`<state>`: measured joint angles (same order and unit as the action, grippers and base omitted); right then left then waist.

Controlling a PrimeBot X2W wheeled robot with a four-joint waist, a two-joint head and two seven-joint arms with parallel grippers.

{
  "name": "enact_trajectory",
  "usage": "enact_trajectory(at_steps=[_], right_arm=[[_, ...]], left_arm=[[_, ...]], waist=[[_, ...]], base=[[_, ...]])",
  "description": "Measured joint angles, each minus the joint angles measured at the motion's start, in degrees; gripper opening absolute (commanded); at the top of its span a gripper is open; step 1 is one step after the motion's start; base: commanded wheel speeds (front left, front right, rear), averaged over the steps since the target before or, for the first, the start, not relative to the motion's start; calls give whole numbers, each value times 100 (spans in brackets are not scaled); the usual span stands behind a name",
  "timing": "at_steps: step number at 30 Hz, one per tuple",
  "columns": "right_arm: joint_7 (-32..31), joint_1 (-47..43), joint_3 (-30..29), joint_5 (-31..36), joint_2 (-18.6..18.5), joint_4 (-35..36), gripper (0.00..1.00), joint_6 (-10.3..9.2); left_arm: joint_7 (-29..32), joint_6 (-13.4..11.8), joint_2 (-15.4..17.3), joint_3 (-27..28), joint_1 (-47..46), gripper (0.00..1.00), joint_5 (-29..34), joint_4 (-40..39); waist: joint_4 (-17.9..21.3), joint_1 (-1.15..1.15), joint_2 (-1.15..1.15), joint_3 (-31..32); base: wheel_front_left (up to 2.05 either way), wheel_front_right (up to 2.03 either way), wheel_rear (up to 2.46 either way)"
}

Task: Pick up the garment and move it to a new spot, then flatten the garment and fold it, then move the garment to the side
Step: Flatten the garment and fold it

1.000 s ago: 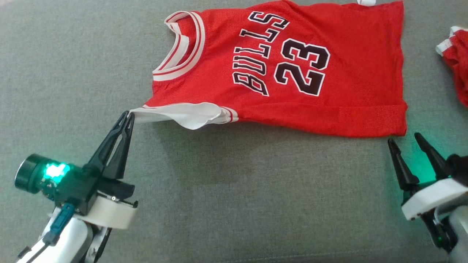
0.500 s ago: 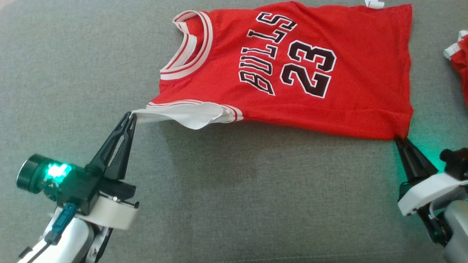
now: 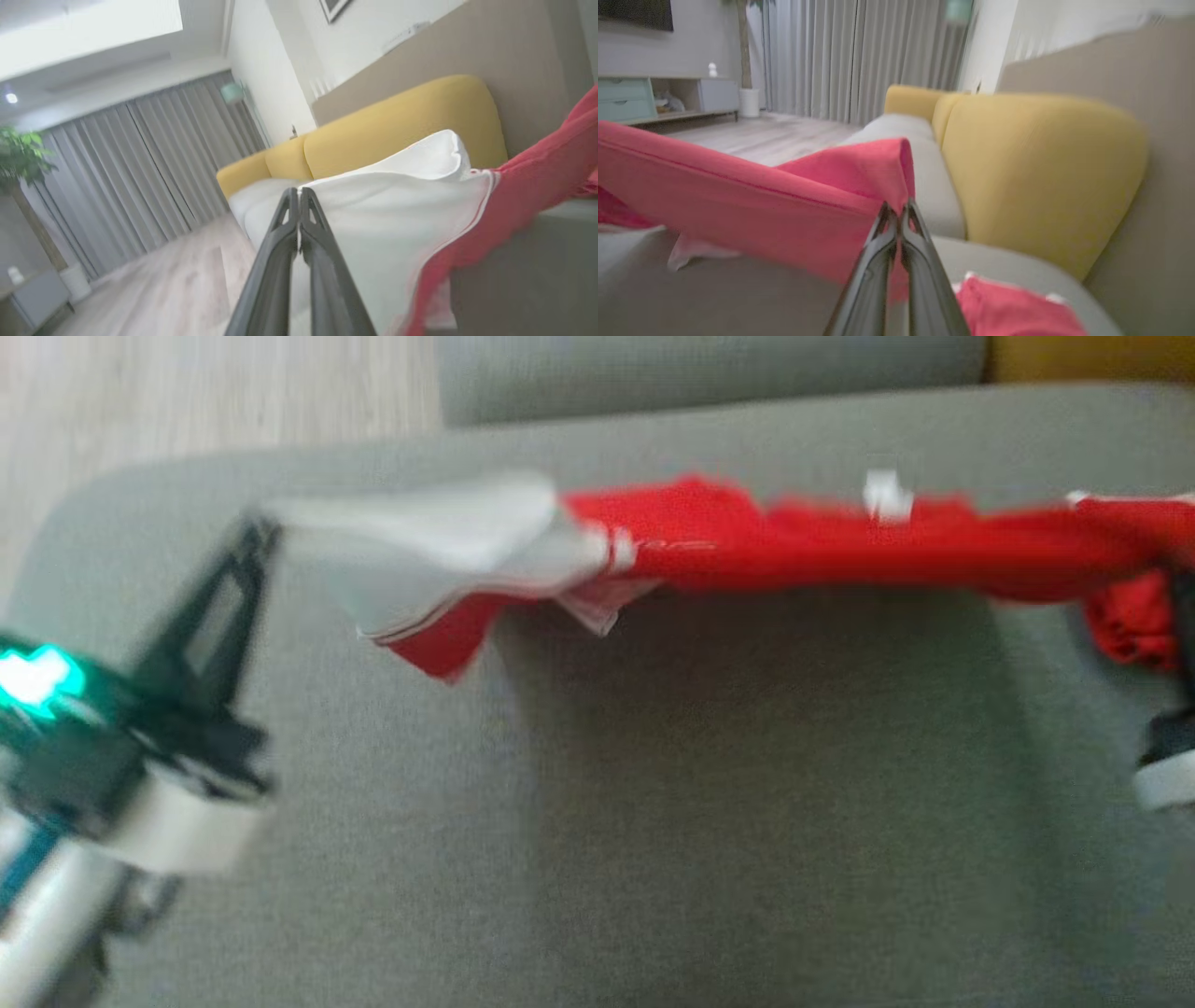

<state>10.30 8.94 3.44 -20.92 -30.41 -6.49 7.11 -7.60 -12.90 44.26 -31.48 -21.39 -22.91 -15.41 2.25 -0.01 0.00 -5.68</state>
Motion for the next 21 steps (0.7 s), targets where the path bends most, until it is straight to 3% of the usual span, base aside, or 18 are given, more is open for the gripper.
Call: enact_trajectory(at_steps=[5,7,10,16,21], right_arm=[[-717,48,-565,176,-222,1126,0,0],[-872,112,-577,176,-279,1234,0,0],[-1191,503,-534,5,-319,1305,0,0],[-1438,1979,202,-768,-408,223,0,0],[-1287,3595,943,-1044,-651,-901,0,0]], left_arm=[[271,439,272,236,-1036,0,-20,-202],[337,549,270,233,-1269,0,-38,-193],[513,911,156,162,-1956,0,-74,63],[727,1547,-582,-269,-3469,0,18,1436],[477,1751,-1198,-466,-4927,0,464,2887]], waist=[[105,-1,0,448],[131,-1,0,494],[186,-1,0,452],[142,2,0,-35],[61,2,0,-594]], base=[[0,0,0],[0,0,0],[0,0,0],[0,0,0],[0,0,0]])
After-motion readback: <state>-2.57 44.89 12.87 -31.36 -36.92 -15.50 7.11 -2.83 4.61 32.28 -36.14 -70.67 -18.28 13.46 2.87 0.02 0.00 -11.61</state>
